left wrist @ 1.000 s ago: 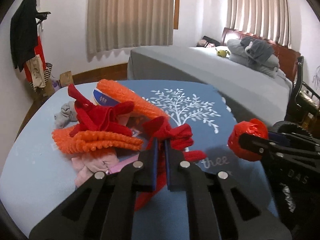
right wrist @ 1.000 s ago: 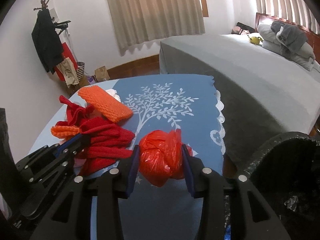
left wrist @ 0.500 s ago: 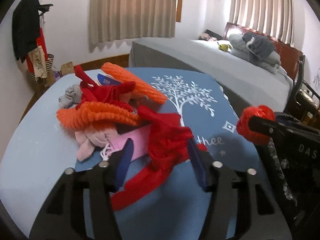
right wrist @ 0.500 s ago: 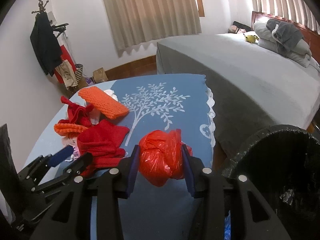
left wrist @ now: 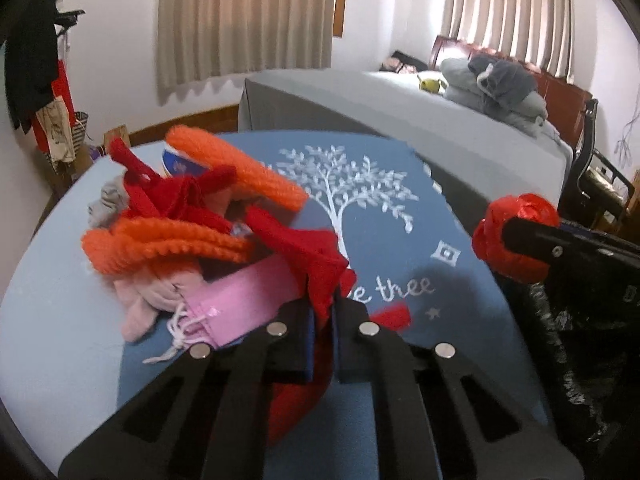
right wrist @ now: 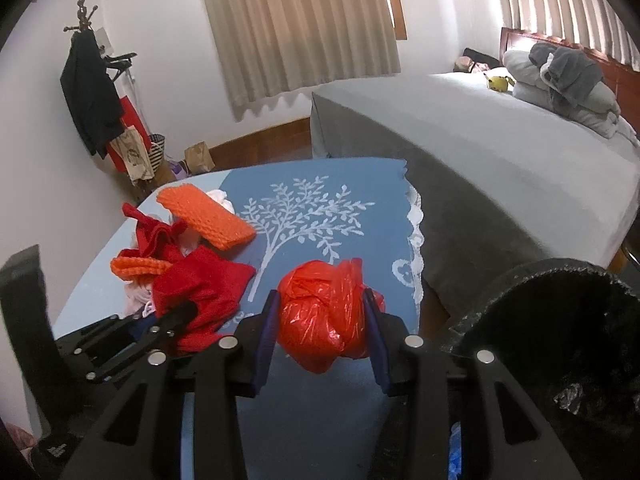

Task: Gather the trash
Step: 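Grasp the red cloth with the left tool while the right tool holds the red bag, then move both tools over the bin and release the red cloth and red bag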

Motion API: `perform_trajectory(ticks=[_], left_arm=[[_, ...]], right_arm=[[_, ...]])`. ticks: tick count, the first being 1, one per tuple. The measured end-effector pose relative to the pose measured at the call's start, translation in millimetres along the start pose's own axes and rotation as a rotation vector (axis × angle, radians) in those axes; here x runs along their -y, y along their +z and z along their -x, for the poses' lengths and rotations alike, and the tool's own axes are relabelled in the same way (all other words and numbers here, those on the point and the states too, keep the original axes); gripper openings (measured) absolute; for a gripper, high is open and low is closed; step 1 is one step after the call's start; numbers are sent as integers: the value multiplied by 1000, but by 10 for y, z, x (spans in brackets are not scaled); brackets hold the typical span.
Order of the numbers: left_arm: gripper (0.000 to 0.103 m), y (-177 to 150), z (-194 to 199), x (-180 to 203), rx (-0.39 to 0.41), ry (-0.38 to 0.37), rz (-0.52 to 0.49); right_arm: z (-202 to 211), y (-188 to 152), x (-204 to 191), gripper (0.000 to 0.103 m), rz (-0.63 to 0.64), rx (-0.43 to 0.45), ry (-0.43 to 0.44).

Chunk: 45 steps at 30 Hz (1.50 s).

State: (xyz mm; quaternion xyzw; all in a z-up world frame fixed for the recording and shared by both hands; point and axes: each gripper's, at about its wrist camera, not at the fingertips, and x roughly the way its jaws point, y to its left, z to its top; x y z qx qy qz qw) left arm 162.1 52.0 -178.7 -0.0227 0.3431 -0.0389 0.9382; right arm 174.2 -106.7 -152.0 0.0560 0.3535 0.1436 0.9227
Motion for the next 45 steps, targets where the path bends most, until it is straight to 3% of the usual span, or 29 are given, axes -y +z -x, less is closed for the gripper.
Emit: perform_trajectory(ticks=[10, 24, 45], left_arm=[[5, 215, 515, 134, 101, -19, 10], [5, 354, 944, 532, 158, -96, -23], [5, 403, 1016, 1560, 168, -314, -131]], right_arm=[[336, 125, 22, 40, -1, 63, 8], [920, 177, 246, 40, -18, 135, -23], [1613, -95, 1007, 40, -111, 174, -202]])
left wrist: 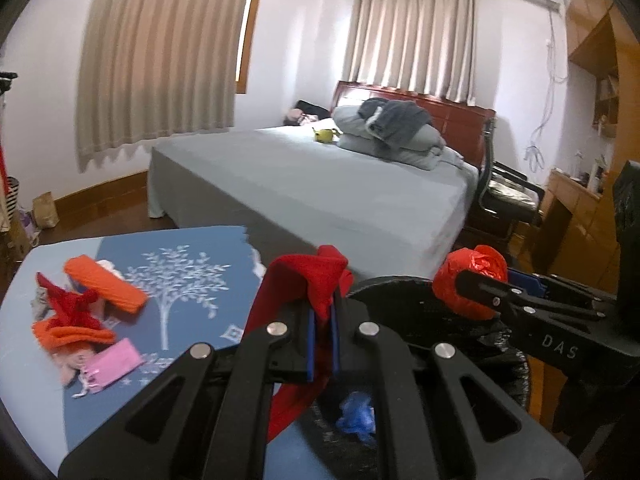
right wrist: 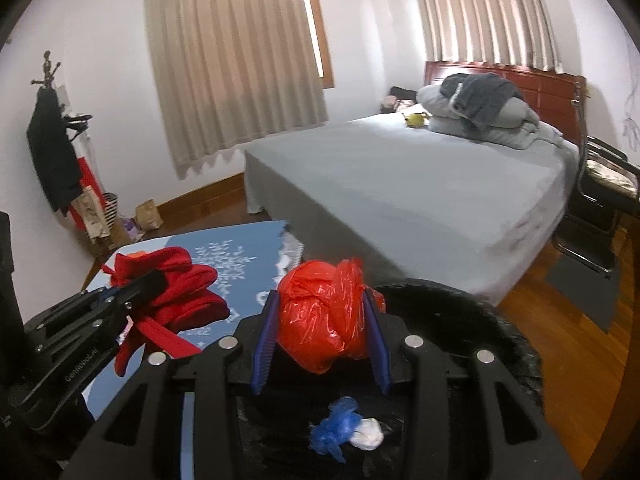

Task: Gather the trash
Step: 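Move both tools over the bin and release the red cloth and red bag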

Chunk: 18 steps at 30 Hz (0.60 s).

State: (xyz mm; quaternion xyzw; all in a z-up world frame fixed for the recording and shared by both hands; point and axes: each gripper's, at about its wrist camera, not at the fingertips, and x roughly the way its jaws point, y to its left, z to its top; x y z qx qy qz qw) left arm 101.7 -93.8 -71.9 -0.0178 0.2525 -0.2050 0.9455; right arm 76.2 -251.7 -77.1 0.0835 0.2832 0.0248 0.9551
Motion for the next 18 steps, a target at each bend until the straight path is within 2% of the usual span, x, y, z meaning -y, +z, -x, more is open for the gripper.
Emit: perform_trajectory(ticks=[11, 18], left_arm=[[5, -53, -295, 404, -33, -79, -37], [5, -104, -520, 682, -60, -128, -64]], right_arm=[[173, -103, 500, 41, -48, 4, -110], [204, -170, 750, 41, -75, -4, -150]])
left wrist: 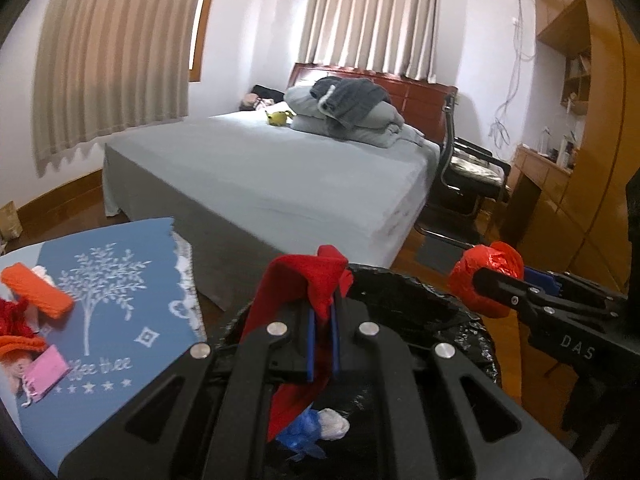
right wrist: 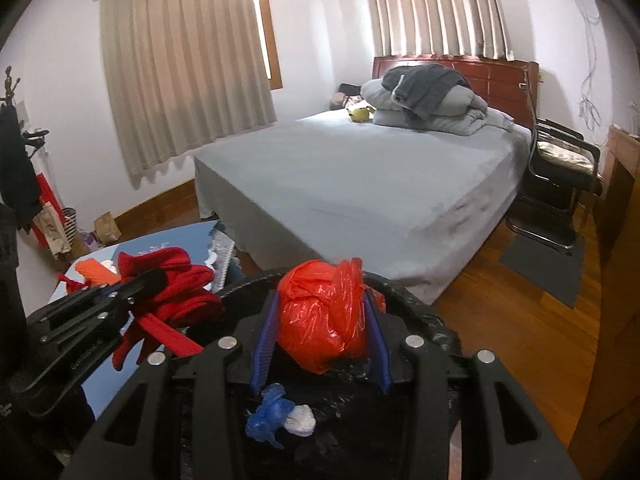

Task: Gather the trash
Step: 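Move both tools over the bin and release the red cloth and red bag, then bring both tools back over the remaining pile on the table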

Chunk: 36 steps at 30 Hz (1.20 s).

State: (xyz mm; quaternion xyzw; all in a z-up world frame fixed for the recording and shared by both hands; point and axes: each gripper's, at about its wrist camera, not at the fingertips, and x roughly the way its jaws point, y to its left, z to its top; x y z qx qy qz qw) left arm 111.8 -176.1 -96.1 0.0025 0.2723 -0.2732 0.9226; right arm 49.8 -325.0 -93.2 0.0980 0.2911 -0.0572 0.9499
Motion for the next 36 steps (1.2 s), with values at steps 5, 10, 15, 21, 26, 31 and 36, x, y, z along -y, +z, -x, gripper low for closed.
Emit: perform_trajectory(ticks=[5, 10, 15, 21, 26, 31, 36], left_arm=[[5, -34, -170, 110, -24, -27, -11], [12, -84, -312, 117, -64, -54, -13], [50, -167, -376, 49, -101, -61, -2], [68, -256, -296, -102, -110, -3, -6], [80, -258, -94, -362, -75, 88, 27], [88, -242, 177, -661, -34, 188, 51], [89, -307, 443, -980, -15, 285, 83]], right_arm=[[-53, -18, 128, 41, -14, -12, -13], [-121, -71, 243, 46, -30, -28, -22], [-192, -93, 309, 55, -43, -42, -29], [-182, -126, 298, 85, -49, -33, -32], [-170, -114, 216, 97, -42, -30, -23], [-166, -95, 57, 97, -25, -29, 2], [-209, -59, -214, 97, 6, -27, 45]])
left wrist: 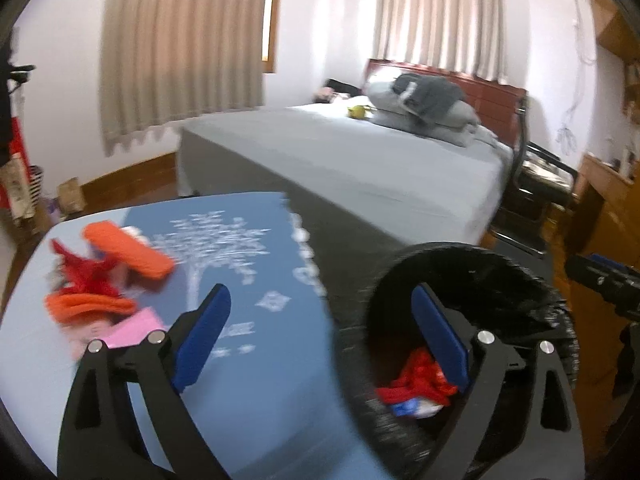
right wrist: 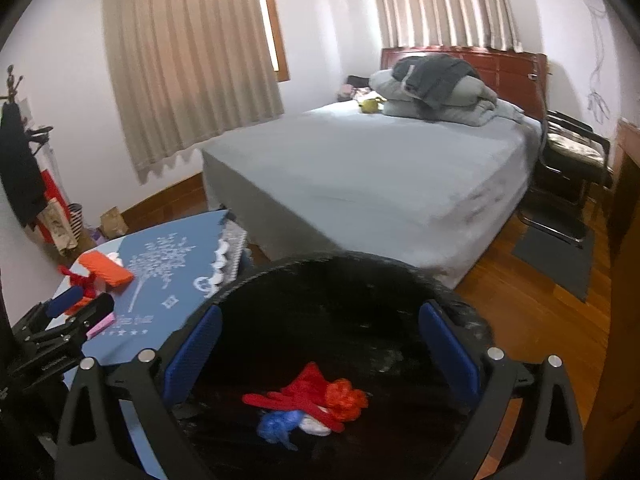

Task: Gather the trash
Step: 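Bring both tools back over the remaining pile on the table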

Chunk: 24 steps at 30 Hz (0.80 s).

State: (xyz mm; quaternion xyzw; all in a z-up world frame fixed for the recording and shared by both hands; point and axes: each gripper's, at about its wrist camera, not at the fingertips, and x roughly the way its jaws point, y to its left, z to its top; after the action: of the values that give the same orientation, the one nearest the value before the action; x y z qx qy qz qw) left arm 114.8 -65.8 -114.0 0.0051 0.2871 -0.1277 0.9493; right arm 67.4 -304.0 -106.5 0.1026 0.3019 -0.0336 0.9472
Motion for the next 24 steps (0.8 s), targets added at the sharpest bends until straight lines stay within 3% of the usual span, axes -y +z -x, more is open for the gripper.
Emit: perform_trajectory(ticks=[14, 24], left_arm=[[89, -275, 301, -1092, -9, 227, 101], [89, -472, 301, -1842, -36, 366, 150]], right_arm=[[-416, 39, -1155, 97, 120, -35, 161], [-859, -93, -1977, 97, 210, -69, 254]])
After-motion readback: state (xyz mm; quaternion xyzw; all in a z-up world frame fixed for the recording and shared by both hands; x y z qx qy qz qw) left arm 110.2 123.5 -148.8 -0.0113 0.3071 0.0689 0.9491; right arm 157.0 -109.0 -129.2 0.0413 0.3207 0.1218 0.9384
